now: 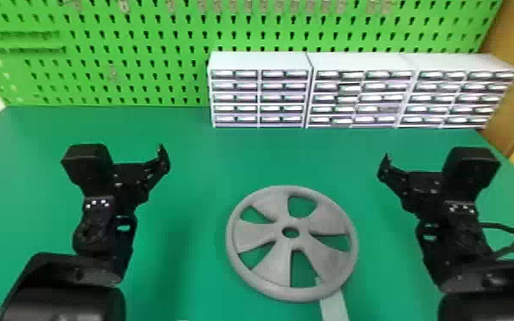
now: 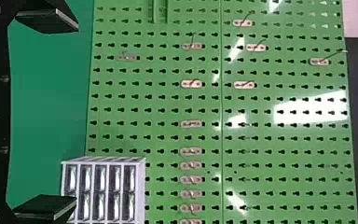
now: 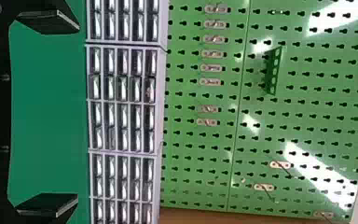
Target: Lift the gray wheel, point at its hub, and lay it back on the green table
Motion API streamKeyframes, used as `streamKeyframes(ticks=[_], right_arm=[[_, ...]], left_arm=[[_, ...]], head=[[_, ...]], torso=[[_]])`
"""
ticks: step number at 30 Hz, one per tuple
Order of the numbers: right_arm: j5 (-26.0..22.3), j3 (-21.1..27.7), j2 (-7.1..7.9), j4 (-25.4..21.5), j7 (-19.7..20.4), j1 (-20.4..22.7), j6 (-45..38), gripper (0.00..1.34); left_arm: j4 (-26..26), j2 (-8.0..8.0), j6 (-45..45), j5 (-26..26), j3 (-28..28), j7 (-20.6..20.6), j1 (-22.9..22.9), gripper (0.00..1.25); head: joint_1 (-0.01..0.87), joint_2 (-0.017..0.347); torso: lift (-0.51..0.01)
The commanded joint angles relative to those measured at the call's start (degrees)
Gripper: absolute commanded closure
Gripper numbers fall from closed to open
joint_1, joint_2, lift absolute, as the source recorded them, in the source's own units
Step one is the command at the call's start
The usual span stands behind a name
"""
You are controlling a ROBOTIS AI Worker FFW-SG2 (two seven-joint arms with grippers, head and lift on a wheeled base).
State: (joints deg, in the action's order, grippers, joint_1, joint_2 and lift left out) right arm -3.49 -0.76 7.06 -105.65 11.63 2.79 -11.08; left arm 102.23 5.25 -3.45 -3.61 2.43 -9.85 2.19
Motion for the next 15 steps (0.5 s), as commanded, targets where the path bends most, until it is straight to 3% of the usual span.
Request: streamKeyframes(ticks=[1,15], right_arm=[[1.0,-0.5,0.06,-0.2,0.0,0.2,-0.5,0.03],[3.7,0.8,-1.17,-1.7,0.0,0.2,-3.2,0.03]], left_arm=[[0.0,0.03,-1.2,1.6,0.0,0.9,-0.3,0.00],[0.0,-0.06,-5.4,6.7,-0.3,2.8,-0.9,0.00]], head=[[0.692,0.048],[0.692,0.048]], torso=[[-0.093],[-0.093]])
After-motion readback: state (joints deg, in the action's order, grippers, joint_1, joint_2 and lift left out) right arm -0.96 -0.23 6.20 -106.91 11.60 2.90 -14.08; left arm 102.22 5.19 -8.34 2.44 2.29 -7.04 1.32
